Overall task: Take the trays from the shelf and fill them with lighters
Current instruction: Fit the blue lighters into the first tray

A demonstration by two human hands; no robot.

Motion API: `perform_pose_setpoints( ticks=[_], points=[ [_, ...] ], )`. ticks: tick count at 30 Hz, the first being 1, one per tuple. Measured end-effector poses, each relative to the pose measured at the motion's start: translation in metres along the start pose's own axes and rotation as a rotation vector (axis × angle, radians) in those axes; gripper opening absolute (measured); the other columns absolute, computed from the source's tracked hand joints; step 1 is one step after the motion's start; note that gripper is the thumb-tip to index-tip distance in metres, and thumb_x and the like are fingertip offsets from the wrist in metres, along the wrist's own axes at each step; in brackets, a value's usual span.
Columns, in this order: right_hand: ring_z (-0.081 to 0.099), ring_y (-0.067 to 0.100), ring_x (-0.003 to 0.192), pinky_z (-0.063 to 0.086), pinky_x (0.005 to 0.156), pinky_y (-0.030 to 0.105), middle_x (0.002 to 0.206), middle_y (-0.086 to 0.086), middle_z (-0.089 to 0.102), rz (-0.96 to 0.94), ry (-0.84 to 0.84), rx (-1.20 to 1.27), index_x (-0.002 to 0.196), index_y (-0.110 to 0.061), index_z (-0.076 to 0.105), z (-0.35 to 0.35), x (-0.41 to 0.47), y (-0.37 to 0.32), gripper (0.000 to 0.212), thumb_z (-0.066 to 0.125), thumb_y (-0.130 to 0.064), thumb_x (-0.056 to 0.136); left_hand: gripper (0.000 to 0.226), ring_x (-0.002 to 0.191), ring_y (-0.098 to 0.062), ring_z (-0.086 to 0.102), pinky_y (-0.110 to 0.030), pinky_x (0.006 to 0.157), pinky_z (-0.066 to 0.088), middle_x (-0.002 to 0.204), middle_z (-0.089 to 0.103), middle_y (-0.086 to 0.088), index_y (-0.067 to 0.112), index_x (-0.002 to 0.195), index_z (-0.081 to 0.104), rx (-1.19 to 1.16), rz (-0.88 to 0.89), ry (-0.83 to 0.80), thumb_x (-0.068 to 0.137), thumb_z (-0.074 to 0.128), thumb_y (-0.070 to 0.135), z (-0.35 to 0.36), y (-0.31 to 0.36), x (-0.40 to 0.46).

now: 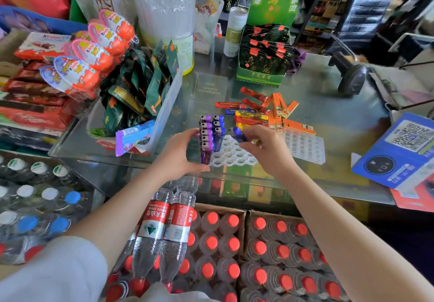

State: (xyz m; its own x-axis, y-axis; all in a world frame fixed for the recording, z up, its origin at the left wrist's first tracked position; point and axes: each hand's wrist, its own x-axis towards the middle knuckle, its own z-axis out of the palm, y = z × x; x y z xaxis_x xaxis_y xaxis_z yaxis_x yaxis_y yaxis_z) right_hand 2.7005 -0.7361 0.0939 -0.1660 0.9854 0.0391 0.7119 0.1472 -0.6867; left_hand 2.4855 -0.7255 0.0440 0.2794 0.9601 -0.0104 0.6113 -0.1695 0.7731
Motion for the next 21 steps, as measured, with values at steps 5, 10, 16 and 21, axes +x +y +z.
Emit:
perform_pose_setpoints(
  ticks=[5,10,16,21],
  points=[
    [0.055,-0.002,0.061,0.039,0.054,0.008,0.077,0.002,0.064,0.075,-0.058,0.234,0.070,-0.030,0.048,0.017,-0.006,-0.012,0.030,0.066,-0.009,0.081,0.089,0.114,-0.017,0.052,-0.048,0.097,0.041,0.122,0.059,0.003,0.022,0.125,0.048,-0.005,-0.007,-0.007,0.046,0.073,0.055,0.000,0.000,-0.003],
    [0.063,0.004,0.069,0.047,0.058,0.017,0.081,-0.001,0.069,0.111,-0.047,0.340,0.081,-0.026,0.054,0.034,-0.001,-0.011,0.022,0.066,-0.008,0.081,0.079,0.114,-0.018,0.052,-0.037,0.097,0.039,0.122,0.059,0.000,0.019,0.123,0.049,-0.010,-0.033,0.015,0.053,0.085,0.032,-0.001,0.004,-0.005],
    [0.057,0.009,0.069,0.045,0.060,0.011,0.076,-0.007,0.060,0.000,0.009,0.145,0.077,-0.017,0.056,0.041,0.002,-0.006,0.014,0.068,-0.011,0.079,0.079,0.117,-0.018,0.047,-0.031,0.094,0.035,0.125,0.055,-0.001,0.018,0.126,0.047,0.001,-0.020,0.047,0.057,0.085,0.025,-0.001,0.007,-0.007],
    [0.047,0.004,0.065,0.031,0.056,0.011,0.080,-0.007,0.055,-0.089,-0.010,-0.026,0.082,-0.012,0.062,0.042,0.003,-0.004,0.007,0.067,-0.015,0.081,0.081,0.117,-0.016,0.047,-0.036,0.097,0.037,0.125,0.054,0.001,0.022,0.127,0.045,0.004,-0.036,0.045,0.056,0.085,0.029,0.000,0.004,-0.006]
  ],
)
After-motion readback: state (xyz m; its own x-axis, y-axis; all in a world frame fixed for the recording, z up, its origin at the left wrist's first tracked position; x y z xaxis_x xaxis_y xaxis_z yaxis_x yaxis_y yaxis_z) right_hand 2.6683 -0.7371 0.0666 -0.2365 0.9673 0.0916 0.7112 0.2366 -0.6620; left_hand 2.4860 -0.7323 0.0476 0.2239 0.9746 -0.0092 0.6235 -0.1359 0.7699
